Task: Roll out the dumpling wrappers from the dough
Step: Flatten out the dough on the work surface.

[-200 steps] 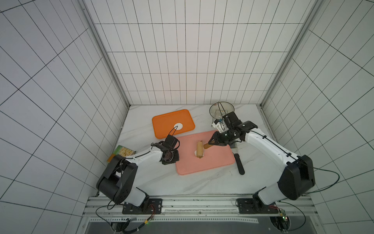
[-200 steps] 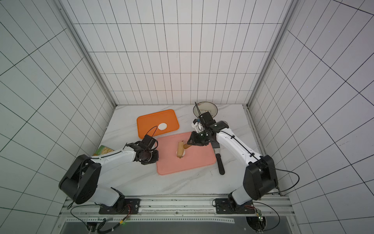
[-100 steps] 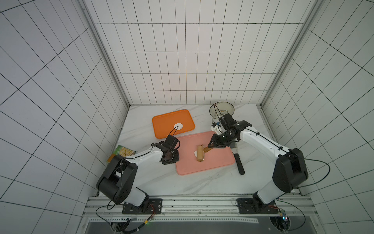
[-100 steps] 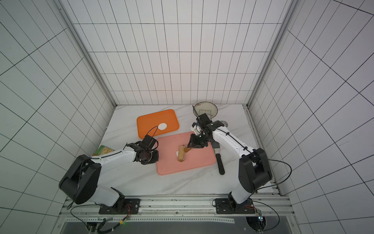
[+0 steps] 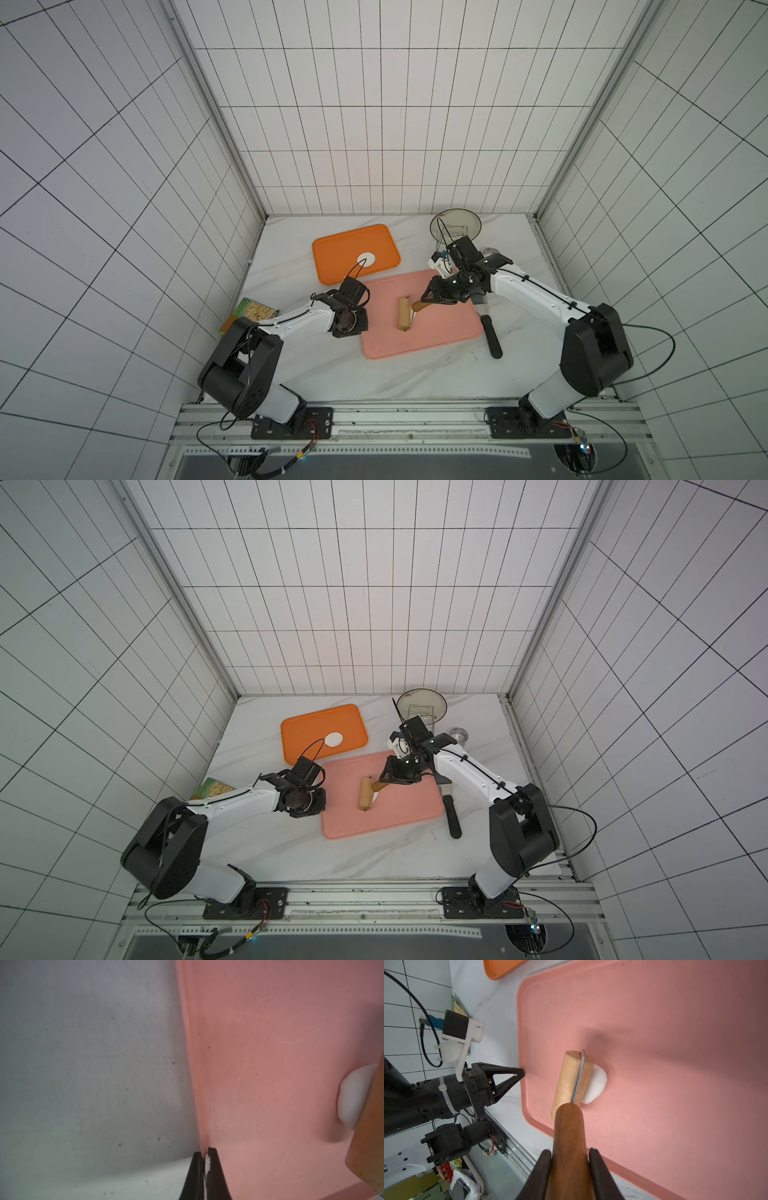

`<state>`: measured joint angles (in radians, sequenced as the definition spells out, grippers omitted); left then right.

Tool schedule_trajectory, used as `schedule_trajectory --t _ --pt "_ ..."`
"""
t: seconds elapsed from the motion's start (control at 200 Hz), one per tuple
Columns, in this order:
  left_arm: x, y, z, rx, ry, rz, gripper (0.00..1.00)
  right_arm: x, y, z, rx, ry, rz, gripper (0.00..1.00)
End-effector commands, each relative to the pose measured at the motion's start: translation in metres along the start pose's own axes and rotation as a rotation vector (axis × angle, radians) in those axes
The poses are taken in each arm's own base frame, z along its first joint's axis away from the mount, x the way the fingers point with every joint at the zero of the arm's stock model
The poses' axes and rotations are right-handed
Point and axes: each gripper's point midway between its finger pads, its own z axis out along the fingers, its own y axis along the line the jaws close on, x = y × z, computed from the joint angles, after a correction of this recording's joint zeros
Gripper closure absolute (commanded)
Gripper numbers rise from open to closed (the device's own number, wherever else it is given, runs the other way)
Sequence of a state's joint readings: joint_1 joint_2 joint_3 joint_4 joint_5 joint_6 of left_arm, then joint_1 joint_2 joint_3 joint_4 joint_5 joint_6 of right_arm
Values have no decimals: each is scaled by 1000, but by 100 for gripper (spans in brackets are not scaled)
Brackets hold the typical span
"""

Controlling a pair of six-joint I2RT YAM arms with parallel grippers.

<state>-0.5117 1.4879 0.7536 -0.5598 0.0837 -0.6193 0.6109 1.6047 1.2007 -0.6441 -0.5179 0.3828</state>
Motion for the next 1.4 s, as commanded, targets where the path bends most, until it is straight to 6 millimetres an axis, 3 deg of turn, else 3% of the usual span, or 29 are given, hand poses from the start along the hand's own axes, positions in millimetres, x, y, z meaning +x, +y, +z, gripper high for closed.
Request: schedule_trajectory --t 0.0,0.125,0.25,0.57,1.17,1.275,1.394 --pt "-10 -9 -4 12 -33 40 100 24 -82 19 324 32 81 100" --pt "-10 -7 -5 4 -33 39 100 23 -102 0 391 -32 106 100" --pt "-9 -7 -5 8 -29 36 100 24 -102 -3 403 -47 98 100" --pt "-9 -8 -6 12 -31 31 100 28 -100 31 369 -8 105 100" --pt "-10 -8 -7 11 -38 27 100 20 -92 50 338 -41 95 100" --pt "-11 -7 -7 7 -42 24 100 8 -76 38 286 -86 82 100" --pt "-13 -6 -7 -5 -45 20 100 -19 -28 8 132 -183 28 100"
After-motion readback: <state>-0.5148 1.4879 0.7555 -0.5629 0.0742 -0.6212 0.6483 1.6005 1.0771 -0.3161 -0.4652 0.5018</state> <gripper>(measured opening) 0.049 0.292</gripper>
